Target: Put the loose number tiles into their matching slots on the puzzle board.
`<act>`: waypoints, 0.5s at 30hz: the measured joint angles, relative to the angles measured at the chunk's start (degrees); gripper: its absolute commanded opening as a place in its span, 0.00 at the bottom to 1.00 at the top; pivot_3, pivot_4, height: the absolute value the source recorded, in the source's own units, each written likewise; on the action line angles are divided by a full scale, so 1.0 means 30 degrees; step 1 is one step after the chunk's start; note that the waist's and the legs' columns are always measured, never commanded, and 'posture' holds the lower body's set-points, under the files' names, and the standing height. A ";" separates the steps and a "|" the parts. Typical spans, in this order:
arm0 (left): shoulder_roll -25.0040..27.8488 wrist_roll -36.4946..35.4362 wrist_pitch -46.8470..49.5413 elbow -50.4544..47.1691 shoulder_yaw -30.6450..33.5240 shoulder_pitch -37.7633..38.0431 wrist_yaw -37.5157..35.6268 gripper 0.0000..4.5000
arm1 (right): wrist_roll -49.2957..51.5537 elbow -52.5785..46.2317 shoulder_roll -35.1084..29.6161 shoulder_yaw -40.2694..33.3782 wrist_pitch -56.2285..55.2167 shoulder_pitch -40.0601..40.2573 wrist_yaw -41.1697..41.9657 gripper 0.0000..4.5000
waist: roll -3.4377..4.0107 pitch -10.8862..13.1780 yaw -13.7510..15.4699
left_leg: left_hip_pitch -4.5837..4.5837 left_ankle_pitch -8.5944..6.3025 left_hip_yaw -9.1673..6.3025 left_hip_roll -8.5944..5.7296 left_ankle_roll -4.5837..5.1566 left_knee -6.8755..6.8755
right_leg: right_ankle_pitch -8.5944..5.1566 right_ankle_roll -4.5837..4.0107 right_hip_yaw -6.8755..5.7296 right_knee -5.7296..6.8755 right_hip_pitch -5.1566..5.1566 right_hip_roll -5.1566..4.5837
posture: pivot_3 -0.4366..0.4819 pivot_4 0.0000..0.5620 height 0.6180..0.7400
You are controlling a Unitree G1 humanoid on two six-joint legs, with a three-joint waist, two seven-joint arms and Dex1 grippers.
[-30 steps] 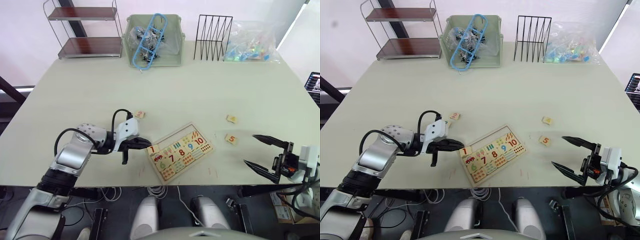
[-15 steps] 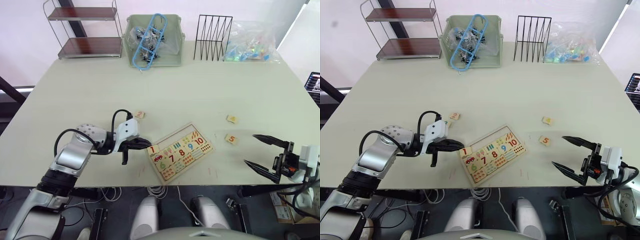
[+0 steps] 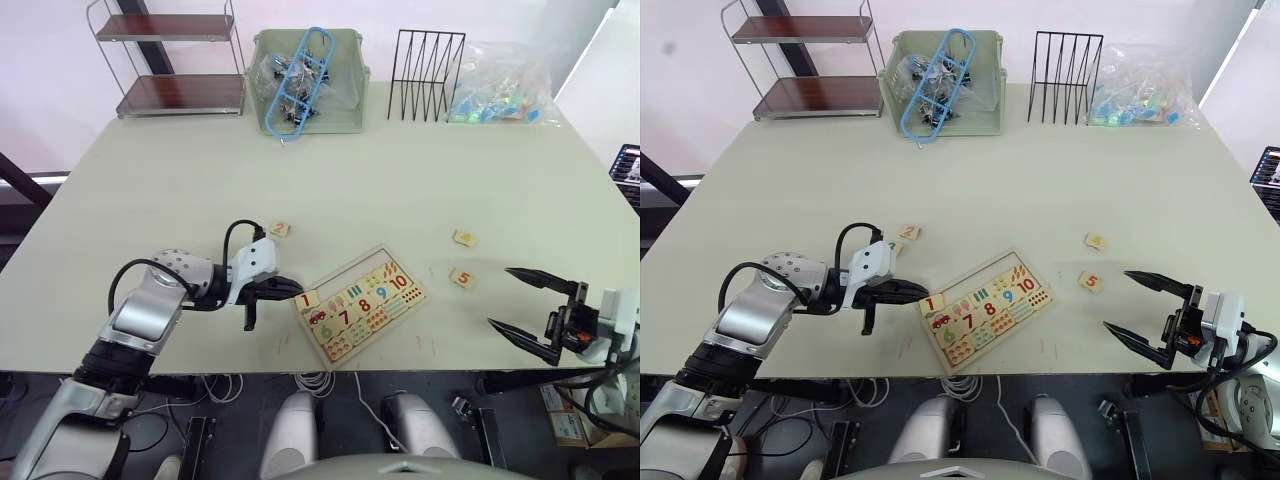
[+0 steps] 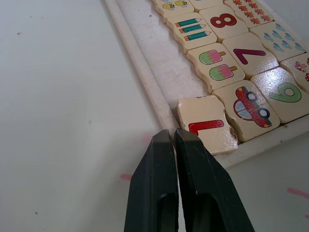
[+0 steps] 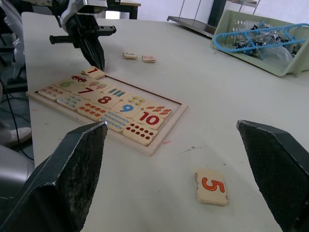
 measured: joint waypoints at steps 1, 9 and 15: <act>0.0001 -0.0034 -0.0001 -0.0004 0.0025 0.0042 0.0000 0.03 | -0.0001 0.0000 0.0001 0.0001 0.0000 -0.0011 0.0001 1.00 | 0.0000 0.0000 -0.0001 | 0.0000 0.0000 0.0000 0.0000 0.0000 0.0000 | 0.0000 -0.0001 0.0000 0.0000 0.0000 0.0000 | 0.48 0.27 1.00; 0.0008 -0.0254 -0.0084 -0.0314 0.0450 0.0685 -0.0043 0.03 | -0.0001 0.0022 0.0001 0.0002 0.0000 -0.0032 0.0002 1.00 | 0.0000 0.0000 -0.0014 | 0.0000 0.0000 0.0000 0.0001 0.0000 0.0000 | 0.0000 -0.0001 0.0000 0.0000 -0.0001 0.0000 | 0.48 0.27 1.00; -0.0021 -0.0254 -0.0176 -0.0225 0.0467 0.0675 -0.0146 0.03 | -0.0002 0.0069 0.0003 0.0029 0.0000 -0.0126 0.0001 1.00 | 0.0000 0.0000 -0.0013 | 0.0001 0.0000 0.0001 0.0001 0.0000 0.0000 | 0.0000 -0.0001 0.0000 0.0000 -0.0001 0.0000 | 0.48 0.27 1.00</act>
